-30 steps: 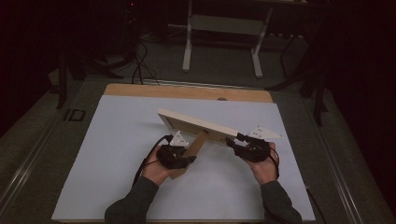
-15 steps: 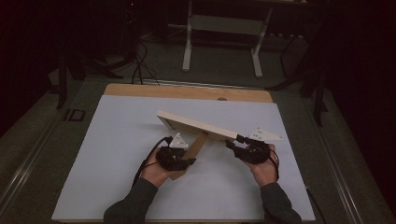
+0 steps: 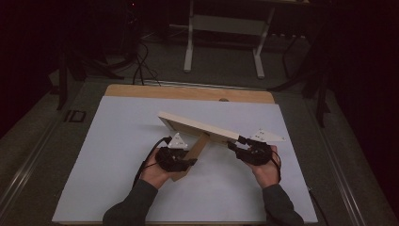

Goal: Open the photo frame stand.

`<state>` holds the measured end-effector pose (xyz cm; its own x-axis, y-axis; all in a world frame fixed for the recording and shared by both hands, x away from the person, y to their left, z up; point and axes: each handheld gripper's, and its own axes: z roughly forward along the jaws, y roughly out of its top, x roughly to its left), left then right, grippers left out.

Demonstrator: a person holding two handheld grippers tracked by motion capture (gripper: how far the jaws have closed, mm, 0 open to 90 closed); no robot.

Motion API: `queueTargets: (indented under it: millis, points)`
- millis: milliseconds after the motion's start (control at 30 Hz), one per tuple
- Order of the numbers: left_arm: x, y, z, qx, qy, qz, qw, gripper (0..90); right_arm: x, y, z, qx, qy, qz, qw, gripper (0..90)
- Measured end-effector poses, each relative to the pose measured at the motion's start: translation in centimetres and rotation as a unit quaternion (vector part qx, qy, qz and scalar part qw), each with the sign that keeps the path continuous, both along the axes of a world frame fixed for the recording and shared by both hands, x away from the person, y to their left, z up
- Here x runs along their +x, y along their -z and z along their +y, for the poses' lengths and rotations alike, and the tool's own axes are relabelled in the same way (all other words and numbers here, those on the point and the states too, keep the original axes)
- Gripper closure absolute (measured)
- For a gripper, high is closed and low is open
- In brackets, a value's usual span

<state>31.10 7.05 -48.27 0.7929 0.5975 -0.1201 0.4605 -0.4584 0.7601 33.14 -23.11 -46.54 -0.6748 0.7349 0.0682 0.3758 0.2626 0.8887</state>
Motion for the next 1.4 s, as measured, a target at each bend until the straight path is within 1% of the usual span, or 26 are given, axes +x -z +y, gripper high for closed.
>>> queueTargets:
  millis: [267,500,700,967,1067,1100,1167,1400]
  points:
    - [-0.1,-0.5,0.6,-0.011,-0.003,-0.002,0.9999,59.7,0.0,0.0,-0.1,0.002,-0.001,0.001,1.0,53.4]
    - [-0.3,-0.8,1.1,-0.011,-0.007,-0.007,0.9999,59.6,0.1,0.1,-0.1,0.004,-0.003,0.005,1.0,53.4]
    - [-0.4,-1.2,1.7,-0.021,-0.014,-0.008,0.9997,59.5,0.1,0.2,-0.2,0.001,-0.004,0.007,1.0,54.2]
    - [-0.2,-1.7,2.4,-0.026,-0.022,-0.011,0.9994,59.5,0.3,0.7,-0.4,-0.006,-0.007,0.024,0.9997,54.2]
    - [-0.1,-1.8,2.6,-0.03,-0.026,-0.012,0.9992,59.5,0.3,0.9,-0.4,-0.009,-0.008,0.026,0.9996,54.1]
    - [-0.1,-1.8,2.7,-0.031,-0.027,-0.011,0.9991,59.5,0.4,1.0,-0.5,-0.011,-0.009,0.034,0.9993,53.3]
    - [0.0,-1.9,2.7,-0.033,-0.03,-0.013,0.9989,59.5,0.5,1.2,-0.7,-0.012,-0.008,0.04,0.9991,52.9]
    - [0.0,-2.3,3.0,-0.042,-0.037,-0.019,0.9982,59.5,0.5,1.8,-1.1,-0.019,-0.008,0.055,0.9983,52.9]
